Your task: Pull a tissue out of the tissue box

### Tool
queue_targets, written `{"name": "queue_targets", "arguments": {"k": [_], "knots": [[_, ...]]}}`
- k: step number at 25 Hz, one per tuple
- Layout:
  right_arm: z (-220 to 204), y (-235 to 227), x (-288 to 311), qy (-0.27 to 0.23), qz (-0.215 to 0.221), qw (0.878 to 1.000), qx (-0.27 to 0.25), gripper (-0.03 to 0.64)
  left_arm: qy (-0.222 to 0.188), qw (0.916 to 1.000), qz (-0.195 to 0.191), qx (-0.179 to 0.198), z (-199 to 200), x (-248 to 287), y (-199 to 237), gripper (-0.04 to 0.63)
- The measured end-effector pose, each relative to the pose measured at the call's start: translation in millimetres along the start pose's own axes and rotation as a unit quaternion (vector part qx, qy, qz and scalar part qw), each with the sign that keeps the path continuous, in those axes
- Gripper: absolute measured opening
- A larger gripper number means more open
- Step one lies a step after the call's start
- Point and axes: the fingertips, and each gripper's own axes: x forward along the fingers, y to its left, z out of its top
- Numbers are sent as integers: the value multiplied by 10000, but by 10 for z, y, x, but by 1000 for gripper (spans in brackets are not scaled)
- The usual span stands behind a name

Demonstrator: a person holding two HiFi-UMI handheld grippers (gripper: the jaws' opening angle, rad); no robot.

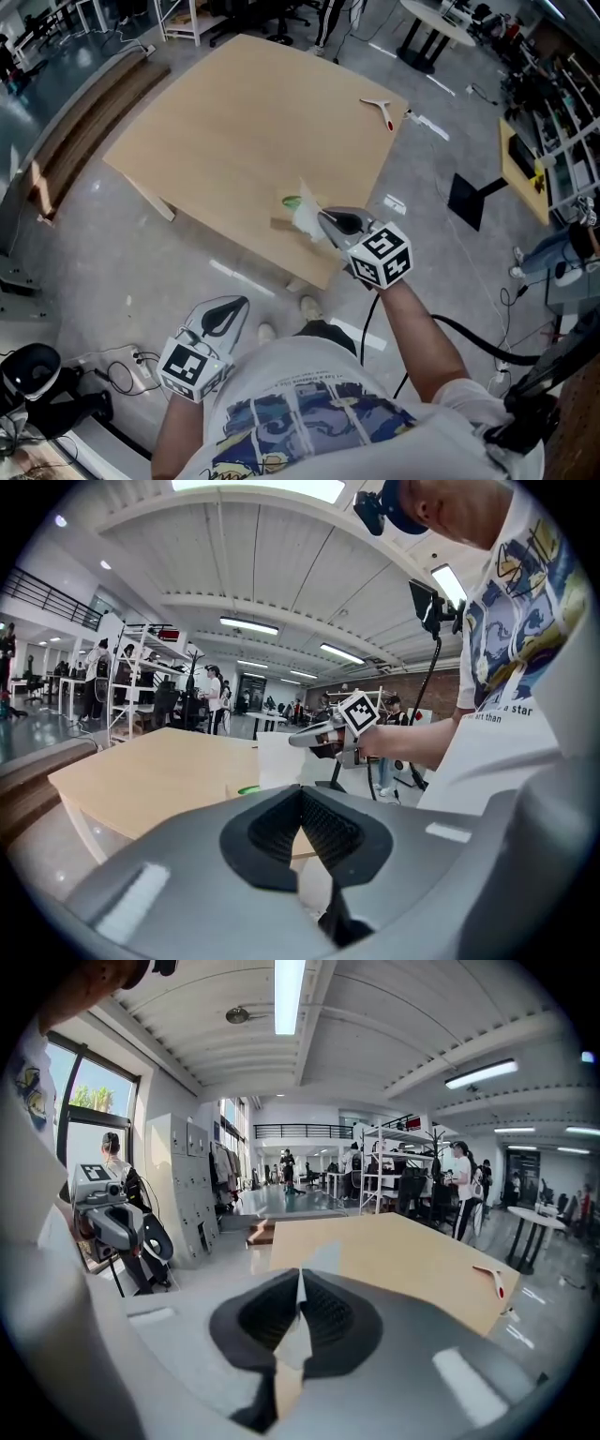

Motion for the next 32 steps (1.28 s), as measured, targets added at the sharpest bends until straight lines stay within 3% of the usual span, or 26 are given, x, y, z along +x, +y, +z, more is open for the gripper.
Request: {"name": "queue_targets", "arguments": {"k": [22,32], "knots": [[441,997,-584,-292,265,9982,-444,3,91,9987,-508,32,-173,-124,-111,5],[620,1225,-779,-390,449,9962,-631,3,98,9978,-660,35,-176,-26,-169,5]]}}
